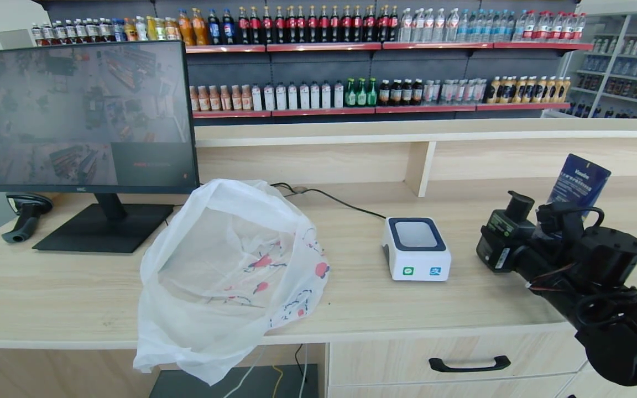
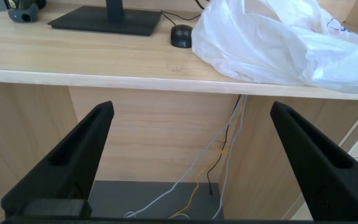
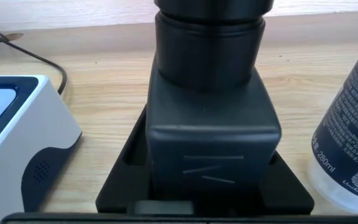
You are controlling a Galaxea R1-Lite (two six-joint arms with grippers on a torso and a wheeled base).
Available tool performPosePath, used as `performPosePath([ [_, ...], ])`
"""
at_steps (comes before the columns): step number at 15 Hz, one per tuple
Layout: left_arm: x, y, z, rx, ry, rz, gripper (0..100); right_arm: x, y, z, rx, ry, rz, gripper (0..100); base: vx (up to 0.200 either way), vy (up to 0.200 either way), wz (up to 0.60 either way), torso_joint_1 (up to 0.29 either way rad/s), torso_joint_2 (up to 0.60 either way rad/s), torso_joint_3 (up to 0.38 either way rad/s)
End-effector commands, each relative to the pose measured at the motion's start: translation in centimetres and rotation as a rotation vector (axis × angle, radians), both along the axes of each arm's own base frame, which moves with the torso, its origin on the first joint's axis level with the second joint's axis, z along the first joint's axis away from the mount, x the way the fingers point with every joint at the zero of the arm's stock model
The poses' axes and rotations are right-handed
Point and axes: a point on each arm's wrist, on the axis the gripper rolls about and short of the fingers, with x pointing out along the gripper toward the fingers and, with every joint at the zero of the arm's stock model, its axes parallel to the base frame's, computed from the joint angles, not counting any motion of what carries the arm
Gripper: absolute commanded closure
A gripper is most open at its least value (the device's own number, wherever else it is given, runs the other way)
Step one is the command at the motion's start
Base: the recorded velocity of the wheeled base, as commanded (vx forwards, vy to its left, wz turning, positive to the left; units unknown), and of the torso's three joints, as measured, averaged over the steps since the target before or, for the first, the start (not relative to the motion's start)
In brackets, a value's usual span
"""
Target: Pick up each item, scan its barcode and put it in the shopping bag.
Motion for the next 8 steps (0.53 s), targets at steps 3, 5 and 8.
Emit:
performPosePath([
  [3, 0.0, 0.0, 0.0, 0.000, -0.001, 0.000, 0, -1.6, 0.0, 2.3, -0.002, -0.066, 0.003, 100, 0.000, 0.000, 0.00, 0.000, 0.00, 0.000],
  [5, 0.0, 0.0, 0.0, 0.000, -0.001, 0.000, 0, -3.5, -0.1, 3.4, -0.004, -0.083, 0.008, 100, 0.000, 0.000, 0.00, 0.000, 0.00, 0.000],
  [8, 0.0, 0.0, 0.0, 0.000, -0.001, 0.000, 0, -7.4, 1.6, 5.2, 0.005, -0.125, 0.092, 100, 0.000, 0.000, 0.00, 0.000, 0.00, 0.000],
])
